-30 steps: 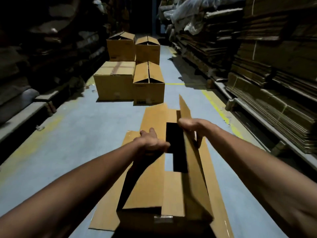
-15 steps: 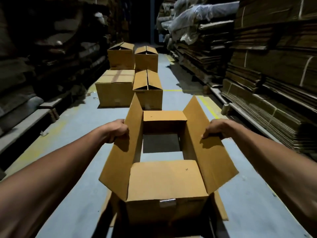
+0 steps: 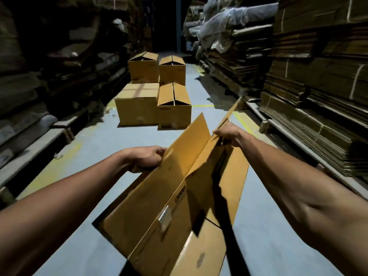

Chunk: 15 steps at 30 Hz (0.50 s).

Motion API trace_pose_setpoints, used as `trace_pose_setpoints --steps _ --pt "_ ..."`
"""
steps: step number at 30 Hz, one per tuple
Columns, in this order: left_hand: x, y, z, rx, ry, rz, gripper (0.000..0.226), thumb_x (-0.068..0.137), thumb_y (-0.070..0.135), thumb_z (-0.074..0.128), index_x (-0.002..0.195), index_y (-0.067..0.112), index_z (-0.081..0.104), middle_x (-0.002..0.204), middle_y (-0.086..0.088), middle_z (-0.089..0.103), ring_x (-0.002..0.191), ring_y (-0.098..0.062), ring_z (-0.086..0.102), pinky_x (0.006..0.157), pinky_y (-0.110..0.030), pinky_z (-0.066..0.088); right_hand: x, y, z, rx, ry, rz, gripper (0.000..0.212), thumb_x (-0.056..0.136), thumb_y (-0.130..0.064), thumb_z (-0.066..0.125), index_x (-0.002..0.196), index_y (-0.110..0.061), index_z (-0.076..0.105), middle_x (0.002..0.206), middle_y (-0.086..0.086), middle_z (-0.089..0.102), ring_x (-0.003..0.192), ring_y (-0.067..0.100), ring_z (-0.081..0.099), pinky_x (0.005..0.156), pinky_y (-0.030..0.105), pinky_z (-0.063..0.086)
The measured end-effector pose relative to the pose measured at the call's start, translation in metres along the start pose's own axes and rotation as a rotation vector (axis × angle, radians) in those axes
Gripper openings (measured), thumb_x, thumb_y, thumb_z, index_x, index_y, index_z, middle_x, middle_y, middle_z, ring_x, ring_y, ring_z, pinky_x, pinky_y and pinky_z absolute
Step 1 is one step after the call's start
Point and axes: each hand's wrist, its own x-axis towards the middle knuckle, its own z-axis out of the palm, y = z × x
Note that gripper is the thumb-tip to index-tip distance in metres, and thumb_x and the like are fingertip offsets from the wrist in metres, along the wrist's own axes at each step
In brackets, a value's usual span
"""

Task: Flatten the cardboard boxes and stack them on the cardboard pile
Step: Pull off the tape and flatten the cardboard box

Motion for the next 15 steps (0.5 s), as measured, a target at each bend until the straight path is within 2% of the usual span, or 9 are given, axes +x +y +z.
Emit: trace_pose_setpoints --steps 1,2,4,5,7,10,13,14,15 --pt "0.001 0.004 0.009 0.011 0.007 0.001 0.037 0.106 0.010 0.053 0.135 0.033 0.046 0.122 -0.002 0.065 0.107 -0.027 0.070 0.093 -0.044 0.062 -0.004 -0.001 0.007 0.058 -0.068 0.017 0.027 0.096 -0.031 0.071 0.100 -0.005 0.062 0.090 0.015 0.068 0.074 0.030 0.069 0.073 0.045 0.063" --pt "0.004 0.006 0.018 0.017 0.015 -0.001 0.036 0.107 0.012 0.053 0.135 0.033 0.045 0.121 -0.001 0.064 0.108 -0.027 0.069 0.092 -0.042 0.062 -0.013 -0.002 0.014 0.103 -0.145 0.054 0.039 0.099 -0.038 0.068 0.112 -0.002 0.061 0.100 0.016 0.068 0.080 0.033 0.071 0.078 0.051 0.064" --pt "0.013 0.009 0.032 0.022 0.024 0.001 0.032 0.107 0.015 0.054 0.136 0.028 0.050 0.122 -0.005 0.066 0.114 -0.037 0.068 0.091 -0.044 0.059 -0.029 -0.004 0.026 0.128 -0.349 0.128 0.069 0.095 -0.061 0.063 0.136 -0.005 0.052 0.130 0.015 0.062 0.098 0.041 0.073 0.084 0.062 0.061" --pt "0.016 0.010 0.037 0.012 0.026 0.003 0.030 0.106 0.016 0.056 0.135 0.025 0.053 0.123 -0.009 0.068 0.118 -0.042 0.067 0.092 -0.047 0.058 -0.033 -0.002 0.029 0.141 -0.451 0.152 0.077 0.094 -0.068 0.059 0.144 -0.010 0.047 0.140 0.011 0.056 0.105 0.046 0.070 0.086 0.064 0.059" --pt "0.027 0.010 0.041 -0.014 0.031 0.024 0.030 0.105 0.022 0.058 0.135 0.019 0.057 0.125 -0.017 0.068 0.115 -0.045 0.067 0.089 -0.050 0.057 -0.045 -0.002 0.036 0.211 -0.571 0.206 0.079 0.097 -0.071 0.049 0.154 -0.018 0.034 0.150 0.008 0.041 0.117 0.054 0.061 0.087 0.068 0.057" --pt "0.037 0.012 0.046 -0.035 0.039 0.057 0.029 0.105 0.035 0.055 0.127 0.019 0.063 0.123 -0.025 0.068 0.095 -0.048 0.065 0.078 -0.048 0.055 -0.058 -0.003 0.045 0.287 -0.602 0.237 0.089 0.096 -0.075 0.043 0.162 -0.018 0.022 0.162 0.012 0.028 0.131 0.057 0.048 0.091 0.073 0.053" --pt "0.040 0.021 0.055 -0.067 0.070 0.046 0.040 0.110 0.044 0.043 0.116 0.012 0.067 0.108 -0.028 0.068 0.075 -0.035 0.065 0.067 -0.042 0.053 -0.066 -0.004 0.047 0.332 -0.530 0.220 0.087 0.099 -0.074 0.035 0.161 -0.014 0.025 0.156 0.016 0.037 0.139 0.051 0.043 0.103 0.073 0.045" --pt "0.040 0.025 0.059 -0.069 0.088 0.036 0.047 0.111 0.048 0.038 0.115 0.011 0.066 0.102 -0.025 0.067 0.072 -0.029 0.065 0.065 -0.039 0.053 -0.068 -0.004 0.048 0.338 -0.528 0.209 0.086 0.100 -0.074 0.032 0.161 -0.012 0.027 0.151 0.016 0.042 0.139 0.050 0.043 0.105 0.072 0.043" --pt "0.042 0.028 0.062 -0.083 0.110 0.016 0.056 0.110 0.055 0.033 0.118 0.011 0.066 0.106 -0.023 0.067 0.078 -0.028 0.067 0.067 -0.039 0.053 -0.072 -0.005 0.049 0.346 -0.528 0.196 0.087 0.100 -0.074 0.029 0.161 -0.011 0.027 0.146 0.016 0.047 0.140 0.049 0.043 0.107 0.072 0.041"
